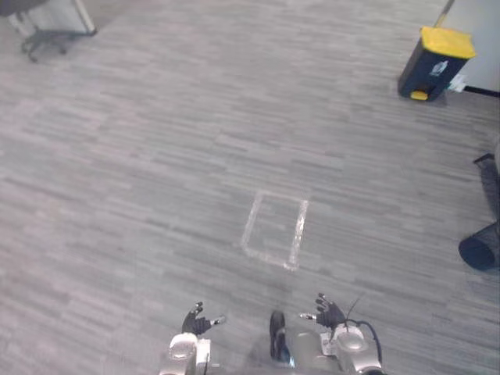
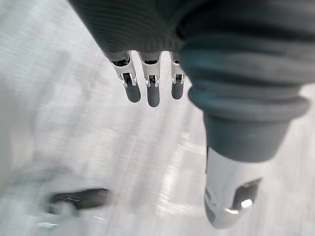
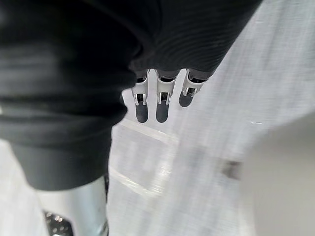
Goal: Organize the slippers on the shoe rack
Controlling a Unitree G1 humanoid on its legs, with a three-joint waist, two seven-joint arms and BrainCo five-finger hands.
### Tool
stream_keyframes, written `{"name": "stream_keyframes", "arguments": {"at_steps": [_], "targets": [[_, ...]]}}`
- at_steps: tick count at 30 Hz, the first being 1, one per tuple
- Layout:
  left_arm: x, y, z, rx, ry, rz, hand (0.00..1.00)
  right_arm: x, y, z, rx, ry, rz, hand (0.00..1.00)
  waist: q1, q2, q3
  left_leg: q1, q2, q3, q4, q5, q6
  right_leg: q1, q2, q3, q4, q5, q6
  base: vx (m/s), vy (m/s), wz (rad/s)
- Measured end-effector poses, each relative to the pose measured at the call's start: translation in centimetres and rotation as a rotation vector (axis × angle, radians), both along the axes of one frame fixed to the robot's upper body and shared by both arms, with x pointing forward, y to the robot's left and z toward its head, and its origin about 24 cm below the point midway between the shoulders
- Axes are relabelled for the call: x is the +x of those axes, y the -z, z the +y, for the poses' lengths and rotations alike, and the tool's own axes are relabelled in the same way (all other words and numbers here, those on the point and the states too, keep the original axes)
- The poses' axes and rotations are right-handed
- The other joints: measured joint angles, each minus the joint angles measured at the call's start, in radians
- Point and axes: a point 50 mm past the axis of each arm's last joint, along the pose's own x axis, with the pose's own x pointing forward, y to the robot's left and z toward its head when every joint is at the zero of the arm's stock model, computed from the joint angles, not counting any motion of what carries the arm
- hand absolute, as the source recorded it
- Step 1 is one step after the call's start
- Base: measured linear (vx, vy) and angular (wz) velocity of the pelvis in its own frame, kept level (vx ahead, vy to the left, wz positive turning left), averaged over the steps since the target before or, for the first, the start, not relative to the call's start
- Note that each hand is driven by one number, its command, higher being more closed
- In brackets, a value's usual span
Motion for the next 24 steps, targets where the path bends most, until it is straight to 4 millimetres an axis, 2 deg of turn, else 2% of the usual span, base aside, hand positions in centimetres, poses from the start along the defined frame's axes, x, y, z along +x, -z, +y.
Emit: {"name": "stream_keyframes", "arguments": {"at_steps": [2, 3, 4, 5, 6, 7, 8, 9, 11, 12, 13, 14, 15, 16, 17, 19, 21, 22, 23, 24], "targets": [[0.2, -0.2, 0.3, 0.004, -0.018, -0.018, 0.0, -0.4, 0.2, 0.2, 0.007, 0.005, 0.015, 0.0, 0.013, -0.001, -0.008, -0.11, -0.022, 0.047, -0.092, -0.078, 0.031, 0.074, -0.005, 0.082, -0.032, -0.022, 0.004, 0.5, 0.036, -1.0], [0.2, -0.3, 0.4, 0.006, -0.024, -0.021, 0.0, -0.4, 0.3, 0.2, 0.007, 0.004, 0.019, 0.0, 0.025, 0.0, -0.009, -0.137, -0.046, 0.054, -0.176, -0.101, 0.032, 0.093, -0.012, 0.12, -0.032, -0.023, 0.017, 0.52, 0.116, -1.29], [0.2, -0.3, 0.5, 0.009, -0.024, -0.023, 0.0, -0.4, 0.3, 0.2, 0.006, 0.005, 0.023, 0.0, 0.038, -0.002, -0.007, -0.155, -0.095, 0.04, -0.354, -0.114, 0.022, 0.123, -0.032, 0.168, -0.048, -0.031, 0.031, 0.4, 0.138, -1.13], [0.2, -0.3, 0.6, 0.01, -0.023, -0.024, 0.0, -0.3, 0.3, 0.1, 0.004, 0.005, 0.023, 0.0, 0.04, -0.003, -0.006, -0.16, -0.127, 0.018, -0.474, -0.111, 0.018, 0.141, -0.044, 0.189, -0.063, -0.036, 0.039, 0.56, 0.271, -1.16], [0.2, -0.3, 0.5, 0.009, -0.021, -0.021, 0.0, -0.1, 0.2, -0.1, -0.003, 0.006, 0.019, 0.0, 0.042, 0.001, -0.01, -0.162, -0.174, -0.044, -0.695, -0.065, -0.002, 0.16, -0.064, 0.227, -0.09, -0.05, 0.06, 0.46, 0.263, -0.98], [0.0, -0.1, 0.3, 0.006, -0.012, -0.012, 0.0, 0.0, 0.1, -0.4, -0.011, 0.003, 0.017, 0.0, 0.045, 0.016, -0.017, -0.165, -0.187, -0.09, -0.843, -0.003, -0.012, 0.173, -0.066, 0.259, -0.103, -0.064, 0.074, 0.56, 0.338, -1.1], [-0.3, 0.0, 0.2, 0.006, -0.002, 0.002, 0.0, -0.1, 0.2, -0.6, -0.02, 0.001, 0.024, 0.0, 0.046, 0.022, -0.022, -0.159, -0.191, -0.099, -0.849, 0.099, -0.006, 0.186, -0.07, 0.29, -0.105, -0.085, 0.087, 0.49, 0.268, -0.95], [-0.3, 0.1, 0.7, 0.024, 0.013, 0.013, 0.0, -0.2, 0.5, 0.0, -0.005, -0.007, 0.04, 0.0, 0.038, -0.006, -0.037, -0.153, -0.228, -0.067, -0.815, 0.063, 0.063, 0.183, -0.109, 0.298, -0.06, -0.114, 0.122, 0.5, 0.25, -0.7], [0.0, 0.1, 0.7, 0.03, 0.032, 0.017, 0.0, -0.6, 0.6, 0.1, -0.004, -0.005, 0.05, 0.0, 0.039, -0.016, -0.04, -0.15, -0.237, -0.043, -0.78, 0.032, 0.081, 0.153, -0.123, 0.302, 0.018, -0.124, 0.138, 0.43, 0.199, -0.37], [0.0, 0.2, 0.7, 0.035, 0.052, 0.025, 0.0, -0.9, 0.8, 0.0, -0.004, -0.003, 0.062, 0.0, 0.039, -0.02, -0.041, -0.122, -0.246, -0.015, -0.765, -0.001, 0.102, 0.126, -0.127, 0.312, 0.12, -0.129, 0.148, 0.54, 0.293, -0.43], [-0.1, 0.3, 0.7, 0.037, 0.061, 0.034, 0.0, -1.2, 0.9, 0.0, -0.002, 0.0, 0.07, 0.0, 0.04, -0.023, -0.038, -0.077, -0.253, 0.011, -0.771, -0.025, 0.114, 0.078, -0.126, 0.32, 0.265, -0.122, 0.187, 0.53, 0.306, -0.58], [-0.3, 0.3, 0.8, 0.041, 0.061, 0.039, 0.0, -1.4, 1.0, 0.2, 0.002, -0.003, 0.076, 0.0, 0.039, -0.029, -0.03, -0.024, -0.258, 0.032, -0.789, -0.046, 0.125, 0.03, -0.13, 0.316, 0.406, -0.101, 0.27, 0.41, 0.263, -0.6], [-0.4, 0.4, 0.9, 0.044, 0.061, 0.044, 0.0, -1.2, 0.9, 0.3, 0.006, -0.008, 0.07, 0.0, 0.039, -0.03, -0.024, 0.012, -0.259, 0.048, -0.798, -0.066, 0.127, -0.012, -0.131, 0.309, 0.521, -0.091, 0.325, 0.36, 0.215, -0.67], [-0.6, 0.5, 0.9, 0.047, 0.07, 0.057, 0.0, -0.3, 0.6, 0.5, 0.007, -0.016, 0.048, 0.0, 0.038, -0.029, -0.016, 0.071, -0.261, 0.073, -0.807, -0.097, 0.136, -0.096, -0.144, 0.249, 0.69, -0.119, 0.303, 0.35, 0.182, -0.59], [-0.5, 0.5, 0.8, 0.05, 0.086, 0.064, 0.0, -0.2, 0.5, 0.4, 0.005, -0.017, 0.044, 0.0, 0.036, -0.029, -0.006, 0.117, -0.261, 0.08, -0.825, -0.108, 0.145, -0.139, -0.152, 0.191, 0.736, -0.146, 0.251, 0.31, 0.108, -0.46], [-0.3, 0.5, 0.7, 0.051, 0.097, 0.068, 0.0, 0.1, 0.4, 0.5, 0.005, -0.024, 0.033, 0.0, 0.026, -0.026, 0.002, 0.188, -0.259, 0.087, -0.882, -0.109, 0.147, -0.207, -0.156, 0.078, 0.683, -0.183, 0.185, 0.35, 0.032, -0.14], [0.1, 0.4, 0.4, 0.047, 0.102, 0.057, 0.0, 0.3, 0.3, 0.5, 0.004, -0.024, 0.026, 0.0, 0.022, -0.036, 0.004, 0.233, -0.251, 0.102, -0.931, -0.109, 0.145, -0.254, -0.158, -0.02, 0.523, -0.183, 0.168, 0.34, -0.023, -0.01], [0.2, 0.4, 0.2, 0.042, 0.106, 0.054, 0.0, 0.4, 0.3, 0.4, 0.0, -0.024, 0.025, 0.0, 0.023, -0.036, 0.003, 0.256, -0.243, 0.121, -0.959, -0.117, 0.122, -0.268, -0.16, -0.092, 0.377, -0.14, 0.149, 0.38, -0.032, -0.08], [0.2, 0.4, 0.3, 0.045, 0.112, 0.055, 0.0, 0.2, 0.4, 0.4, 0.001, -0.023, 0.031, 0.0, 0.023, -0.049, -0.003, 0.274, -0.256, 0.125, -0.973, -0.127, 0.1, -0.268, -0.161, -0.135, 0.235, -0.034, 0.123, 0.39, -0.037, -0.13], [0.0, 0.4, 0.7, 0.055, 0.113, 0.06, 0.0, -0.1, 0.5, 0.5, 0.003, -0.023, 0.04, 0.0, 0.023, -0.064, -0.006, 0.289, -0.271, 0.122, -0.977, -0.135, 0.088, -0.271, -0.162, -0.127, 0.186, 0.064, 0.079, 0.41, -0.053, -0.21]]}}
